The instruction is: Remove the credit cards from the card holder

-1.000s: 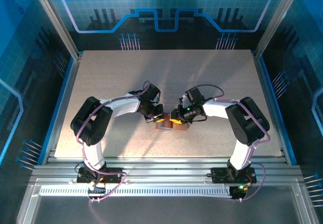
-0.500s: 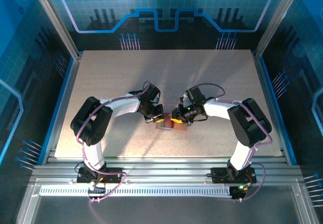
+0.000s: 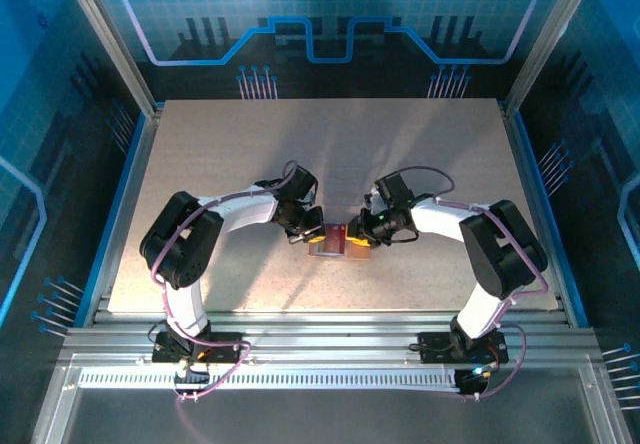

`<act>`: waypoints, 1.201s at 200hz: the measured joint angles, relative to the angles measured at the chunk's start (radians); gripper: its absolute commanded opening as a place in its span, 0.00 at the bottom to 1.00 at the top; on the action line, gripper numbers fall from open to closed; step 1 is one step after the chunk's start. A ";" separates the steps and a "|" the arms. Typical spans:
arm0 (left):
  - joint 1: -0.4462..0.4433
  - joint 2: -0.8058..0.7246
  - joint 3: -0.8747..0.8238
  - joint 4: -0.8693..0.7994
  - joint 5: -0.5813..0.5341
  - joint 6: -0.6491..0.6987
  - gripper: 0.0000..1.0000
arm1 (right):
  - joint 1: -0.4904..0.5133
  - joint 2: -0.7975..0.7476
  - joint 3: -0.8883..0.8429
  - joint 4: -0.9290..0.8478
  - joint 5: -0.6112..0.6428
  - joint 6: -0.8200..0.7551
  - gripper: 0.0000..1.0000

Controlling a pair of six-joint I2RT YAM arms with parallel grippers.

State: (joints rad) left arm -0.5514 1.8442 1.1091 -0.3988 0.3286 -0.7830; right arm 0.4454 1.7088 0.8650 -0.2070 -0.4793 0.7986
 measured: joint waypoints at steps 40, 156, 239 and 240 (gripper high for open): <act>0.000 0.000 0.000 0.000 0.000 0.000 0.00 | -0.002 0.031 0.000 -0.013 0.024 -0.040 0.25; 0.000 0.000 -0.007 0.012 0.001 -0.003 0.00 | -0.003 0.064 0.059 -0.047 0.048 -0.104 0.25; 0.000 0.000 -0.007 0.011 0.000 -0.003 0.00 | -0.007 0.039 -0.010 0.117 -0.075 -0.024 0.22; 0.000 0.000 -0.007 0.011 0.000 -0.003 0.00 | -0.007 0.040 -0.010 0.117 -0.075 -0.024 0.22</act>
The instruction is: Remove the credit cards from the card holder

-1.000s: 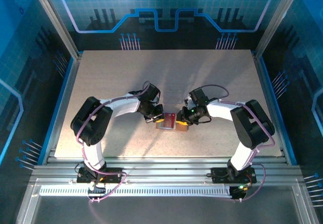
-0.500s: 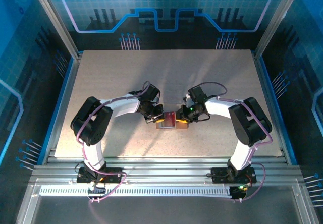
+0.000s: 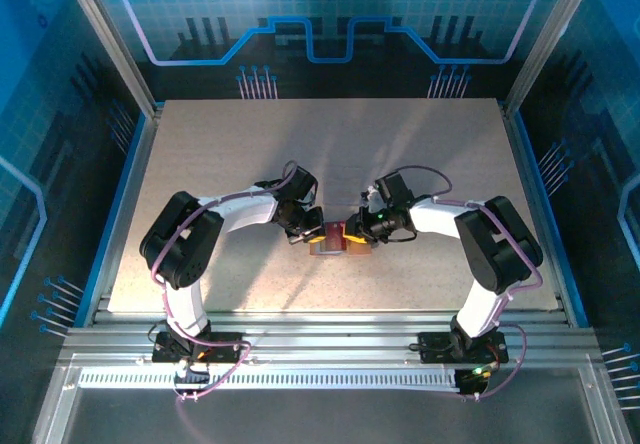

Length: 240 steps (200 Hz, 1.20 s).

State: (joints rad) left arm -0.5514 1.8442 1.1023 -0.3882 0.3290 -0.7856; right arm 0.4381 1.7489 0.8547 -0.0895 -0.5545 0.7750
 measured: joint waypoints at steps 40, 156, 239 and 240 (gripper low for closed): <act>0.000 0.000 0.000 0.000 0.000 0.001 0.00 | -0.001 0.013 -0.005 0.012 -0.006 0.006 0.22; 0.000 0.000 0.000 -0.004 -0.003 0.003 0.00 | -0.001 0.053 -0.037 0.121 -0.055 0.038 0.16; 0.000 0.000 0.000 -0.004 -0.003 0.003 0.00 | -0.016 0.052 -0.057 0.162 -0.074 0.056 0.09; 0.000 0.000 0.000 -0.004 -0.003 0.003 0.00 | -0.016 0.052 -0.057 0.162 -0.074 0.056 0.09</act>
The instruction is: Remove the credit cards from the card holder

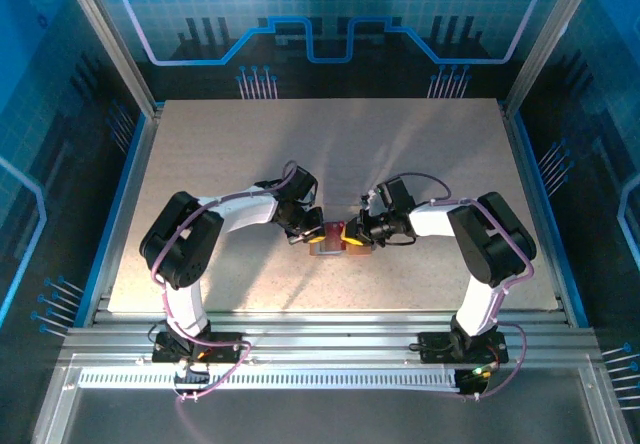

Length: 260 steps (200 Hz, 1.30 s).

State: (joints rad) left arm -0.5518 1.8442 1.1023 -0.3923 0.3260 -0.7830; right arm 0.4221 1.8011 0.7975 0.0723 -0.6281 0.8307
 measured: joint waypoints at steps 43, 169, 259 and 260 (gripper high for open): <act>0.000 0.000 0.000 0.000 0.000 0.000 0.00 | -0.018 -0.008 -0.013 -0.001 -0.010 -0.006 0.07; 0.000 0.000 0.002 -0.003 0.001 -0.001 0.01 | -0.064 -0.122 -0.032 -0.130 0.023 -0.094 0.06; 0.000 -0.018 0.008 0.009 0.013 -0.005 0.10 | -0.064 -0.212 0.051 -0.323 0.101 -0.197 0.02; 0.000 -0.019 0.008 0.010 0.012 -0.005 0.10 | -0.064 -0.212 0.053 -0.326 0.102 -0.200 0.02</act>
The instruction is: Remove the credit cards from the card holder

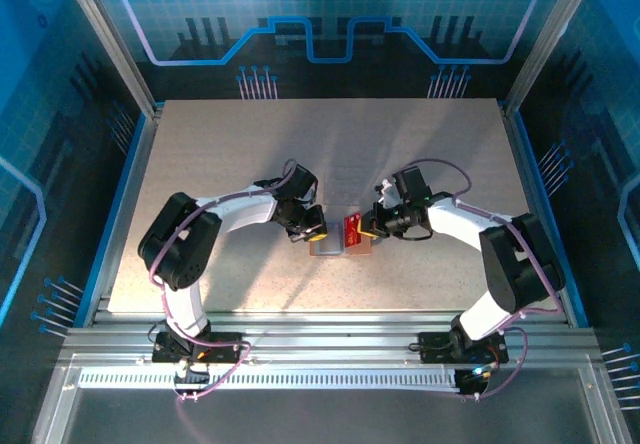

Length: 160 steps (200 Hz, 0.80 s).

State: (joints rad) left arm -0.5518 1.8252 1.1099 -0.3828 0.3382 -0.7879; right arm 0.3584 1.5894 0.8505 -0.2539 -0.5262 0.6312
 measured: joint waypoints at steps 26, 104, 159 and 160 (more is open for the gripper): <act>0.000 -0.033 0.000 0.011 -0.001 0.000 0.12 | 0.000 -0.005 0.061 -0.069 0.032 -0.056 0.00; 0.040 -0.125 -0.030 0.041 -0.006 0.002 0.15 | 0.003 -0.010 0.292 -0.310 0.185 -0.343 0.00; 0.093 -0.181 -0.053 0.050 -0.020 0.005 0.15 | 0.045 0.018 0.467 -0.425 0.338 -0.639 0.00; 0.093 -0.182 -0.053 0.050 -0.020 0.005 0.15 | 0.046 0.019 0.469 -0.426 0.339 -0.642 0.00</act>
State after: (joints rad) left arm -0.4583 1.6428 1.0565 -0.3332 0.3180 -0.7834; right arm 0.4042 1.6081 1.3193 -0.6800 -0.1871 -0.0109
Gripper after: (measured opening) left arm 0.150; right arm 0.046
